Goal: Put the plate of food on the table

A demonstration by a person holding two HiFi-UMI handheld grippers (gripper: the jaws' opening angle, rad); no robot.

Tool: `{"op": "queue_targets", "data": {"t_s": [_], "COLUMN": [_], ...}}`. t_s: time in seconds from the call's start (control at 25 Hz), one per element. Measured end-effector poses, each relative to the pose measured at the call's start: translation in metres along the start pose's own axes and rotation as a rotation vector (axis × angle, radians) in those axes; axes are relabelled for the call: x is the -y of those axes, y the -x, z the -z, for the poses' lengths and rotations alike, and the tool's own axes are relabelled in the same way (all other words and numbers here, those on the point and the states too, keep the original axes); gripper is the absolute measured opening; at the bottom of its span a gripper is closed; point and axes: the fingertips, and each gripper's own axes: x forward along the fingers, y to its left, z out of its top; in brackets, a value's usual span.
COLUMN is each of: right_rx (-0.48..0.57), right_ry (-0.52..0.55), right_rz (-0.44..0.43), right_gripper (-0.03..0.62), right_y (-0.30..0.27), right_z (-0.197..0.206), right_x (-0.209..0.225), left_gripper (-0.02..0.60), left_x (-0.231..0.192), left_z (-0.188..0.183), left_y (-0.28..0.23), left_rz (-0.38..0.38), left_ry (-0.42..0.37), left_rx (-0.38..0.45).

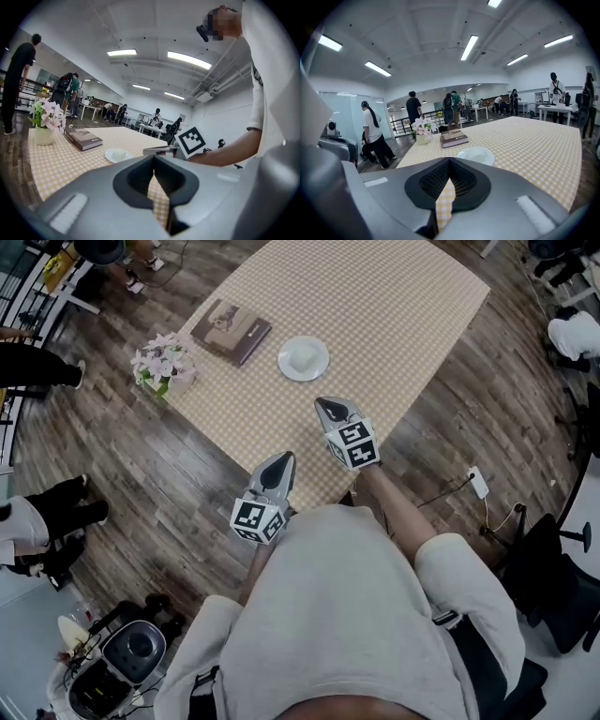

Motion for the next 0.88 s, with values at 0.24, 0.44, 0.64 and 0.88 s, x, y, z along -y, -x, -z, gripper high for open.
{"op": "queue_targets", "data": {"t_s": [0.24, 0.44, 0.64, 0.88], "right_rx": [0.038, 0.071, 0.11, 0.14], "right_ry": [-0.018, -0.047, -0.022, -0.005], "right_rz": [-0.047, -0.064, -0.047, 0.034], "right_gripper": [0.0, 0.0, 0.0, 0.0], "right_y": [0.019, 0.04, 0.066, 0.084], "right_z": [0.003, 0.004, -0.006, -0.011], "right_x": [-0.012, -0.022, -0.041, -0.084], "left_gripper": [0.008, 0.009, 0.009, 0.008], "left_x": [0.006, 0.006, 0.008, -0.006], "left_z": [-0.001, -0.003, -0.017, -0.017], "left_y": [0.0, 0.0, 0.002, 0.037], "left_rz": [-0.025, -0.015, 0.039, 0.097], "left_ry": [-0.039, -0.067, -0.093, -0.107], "left_rx": [-0.005, -0.003, 0.02, 0.021]}}
